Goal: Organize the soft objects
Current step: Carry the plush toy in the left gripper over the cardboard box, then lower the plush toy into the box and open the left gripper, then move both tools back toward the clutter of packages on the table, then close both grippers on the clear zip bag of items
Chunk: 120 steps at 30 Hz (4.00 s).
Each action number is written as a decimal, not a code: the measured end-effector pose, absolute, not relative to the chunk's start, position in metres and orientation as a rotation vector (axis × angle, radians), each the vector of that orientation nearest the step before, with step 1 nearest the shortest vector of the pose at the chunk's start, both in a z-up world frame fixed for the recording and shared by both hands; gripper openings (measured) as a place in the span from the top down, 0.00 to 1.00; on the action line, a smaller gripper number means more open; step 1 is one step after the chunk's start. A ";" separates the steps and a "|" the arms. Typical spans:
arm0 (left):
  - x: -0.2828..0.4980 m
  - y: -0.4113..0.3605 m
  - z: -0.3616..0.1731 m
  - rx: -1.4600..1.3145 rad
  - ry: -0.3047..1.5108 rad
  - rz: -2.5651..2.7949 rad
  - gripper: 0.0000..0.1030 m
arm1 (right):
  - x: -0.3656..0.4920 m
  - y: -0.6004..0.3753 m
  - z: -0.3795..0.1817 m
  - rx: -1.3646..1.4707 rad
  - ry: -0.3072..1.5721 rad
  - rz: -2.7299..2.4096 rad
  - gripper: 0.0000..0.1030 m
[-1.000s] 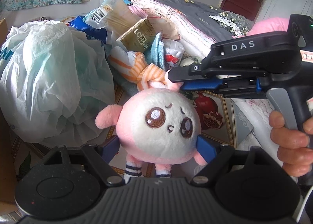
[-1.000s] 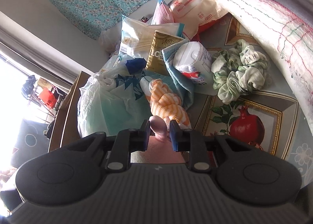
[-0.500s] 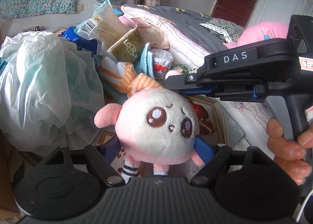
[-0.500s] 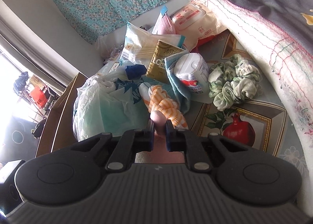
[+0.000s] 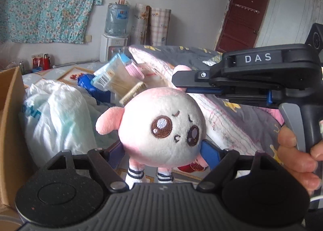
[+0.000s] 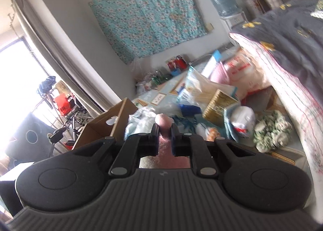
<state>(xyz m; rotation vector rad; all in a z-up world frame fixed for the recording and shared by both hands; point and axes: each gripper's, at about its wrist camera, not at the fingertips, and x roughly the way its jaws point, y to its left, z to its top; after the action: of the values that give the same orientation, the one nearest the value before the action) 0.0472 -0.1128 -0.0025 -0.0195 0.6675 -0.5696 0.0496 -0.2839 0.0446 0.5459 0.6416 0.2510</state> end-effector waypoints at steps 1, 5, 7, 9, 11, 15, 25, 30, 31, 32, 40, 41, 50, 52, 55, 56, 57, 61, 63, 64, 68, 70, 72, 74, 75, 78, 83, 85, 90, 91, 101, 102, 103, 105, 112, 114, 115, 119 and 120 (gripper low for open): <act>0.048 -0.106 0.007 -0.025 0.650 -0.553 0.20 | 0.054 -0.278 0.054 0.536 0.623 0.280 0.90; 0.054 -0.078 0.044 -0.018 0.597 -0.451 0.20 | 0.084 -0.247 0.090 0.531 0.577 0.427 0.90; 0.062 -0.060 0.060 -0.020 0.591 -0.391 0.20 | 0.105 -0.229 0.104 0.529 0.575 0.501 0.90; 0.075 -0.040 0.071 -0.034 0.607 -0.332 0.20 | 0.132 -0.206 0.116 0.531 0.594 0.585 0.90; 0.092 -0.017 0.079 -0.067 0.642 -0.276 0.20 | 0.161 -0.183 0.123 0.548 0.633 0.666 0.90; 0.126 0.032 0.084 -0.114 0.685 -0.173 0.20 | 0.218 -0.126 0.132 0.572 0.724 0.776 0.91; 0.231 0.132 0.034 -0.214 0.924 -0.051 0.20 | 0.331 -0.017 0.088 0.505 0.941 0.784 0.91; 0.274 0.150 -0.011 -0.228 1.057 -0.064 0.20 | 0.368 0.004 0.033 0.422 1.045 0.724 0.91; 0.279 0.153 -0.019 -0.230 1.083 -0.071 0.20 | 0.373 0.005 0.022 0.399 1.064 0.710 0.91; 0.285 0.154 -0.026 -0.229 1.105 -0.077 0.20 | 0.378 0.007 0.013 0.375 1.081 0.693 0.91; 0.297 0.160 -0.043 -0.191 1.149 -0.083 0.19 | 0.392 0.023 -0.017 0.181 1.072 0.645 0.91; 0.297 0.162 -0.043 -0.193 1.142 -0.079 0.19 | 0.393 0.023 -0.017 0.158 1.063 0.633 0.91; 0.309 0.167 -0.050 -0.175 1.146 -0.051 0.19 | 0.409 0.015 -0.019 0.055 1.029 0.550 0.87; 0.310 0.164 -0.050 -0.173 1.146 -0.052 0.19 | 0.409 0.015 -0.018 0.050 1.023 0.545 0.84; 0.310 0.161 -0.051 -0.175 1.143 -0.050 0.19 | 0.407 0.011 -0.013 0.066 1.004 0.558 0.75; 0.310 0.160 -0.050 -0.173 1.142 -0.048 0.19 | 0.406 0.008 -0.010 0.070 0.996 0.554 0.71; 0.309 0.159 -0.048 -0.172 1.141 -0.048 0.19 | 0.404 0.006 -0.007 0.069 0.985 0.549 0.67; 0.298 0.154 -0.033 -0.183 1.109 -0.052 0.19 | 0.384 -0.012 0.010 0.121 0.930 0.564 0.53; 0.288 0.152 -0.020 -0.192 1.072 -0.059 0.17 | 0.368 -0.026 0.021 0.174 0.898 0.574 0.47; 0.282 0.150 -0.014 -0.195 1.053 -0.061 0.16 | 0.359 -0.034 0.026 0.199 0.882 0.577 0.46; 0.255 0.136 0.013 -0.180 0.970 -0.063 0.15 | 0.324 -0.069 0.043 0.289 0.828 0.554 0.38; 0.240 0.125 0.027 -0.160 0.922 -0.072 0.13 | 0.302 -0.090 0.051 0.314 0.803 0.534 0.36; 0.223 0.112 0.040 -0.135 0.873 -0.085 0.12 | 0.281 -0.112 0.056 0.321 0.789 0.513 0.36; 0.206 0.096 0.050 -0.110 0.835 -0.106 0.11 | 0.259 -0.136 0.061 0.317 0.776 0.480 0.35; 0.197 0.087 0.054 -0.101 0.816 -0.116 0.10 | 0.250 -0.148 0.063 0.313 0.770 0.464 0.35; 0.175 0.058 0.061 -0.075 0.770 -0.157 0.09 | 0.218 -0.187 0.066 0.288 0.754 0.400 0.33; 0.147 0.002 0.058 -0.084 0.720 -0.266 0.08 | 0.176 -0.251 0.065 0.211 0.721 0.262 0.32; 0.143 -0.019 0.051 -0.110 0.716 -0.315 0.08 | 0.167 -0.274 0.062 0.200 0.723 0.227 0.32; 0.148 -0.066 0.030 -0.141 0.657 -0.327 0.09 | 0.164 -0.323 0.058 0.180 0.709 0.199 0.32; 0.152 -0.075 0.026 -0.131 0.646 -0.322 0.10 | 0.167 -0.330 0.057 0.167 0.706 0.204 0.32; 0.194 -0.130 -0.012 -0.085 0.667 -0.335 0.30 | 0.240 -0.339 0.032 0.041 0.763 0.421 0.32; 0.201 -0.133 -0.016 -0.090 0.680 -0.338 0.32 | 0.249 -0.338 0.027 0.037 0.775 0.444 0.32; 0.206 -0.135 -0.020 -0.091 0.692 -0.337 0.33 | 0.257 -0.336 0.022 0.034 0.786 0.463 0.32; 0.217 -0.140 -0.026 -0.094 0.707 -0.343 0.39 | 0.271 -0.331 0.011 0.024 0.804 0.488 0.32; 0.248 -0.151 -0.048 -0.104 0.766 -0.316 0.47 | 0.314 -0.325 -0.019 0.047 0.849 0.554 0.32; 0.255 -0.153 -0.053 -0.112 0.791 -0.312 0.48 | 0.322 -0.324 -0.026 0.054 0.863 0.570 0.32; 0.258 -0.153 -0.055 -0.118 0.798 -0.310 0.48 | 0.325 -0.325 -0.030 0.060 0.872 0.573 0.32; 0.266 -0.153 -0.061 -0.135 0.813 -0.294 0.59 | 0.332 -0.330 -0.043 0.117 0.896 0.579 0.40; 0.267 -0.152 -0.062 -0.140 0.813 -0.289 0.62 | 0.331 -0.332 -0.045 0.136 0.899 0.582 0.46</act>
<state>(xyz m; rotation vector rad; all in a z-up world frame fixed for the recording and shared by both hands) 0.2675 -0.1522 -0.0624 -0.1405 0.8126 -0.2888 0.3314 -0.3317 -0.0446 0.1364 0.8988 0.5817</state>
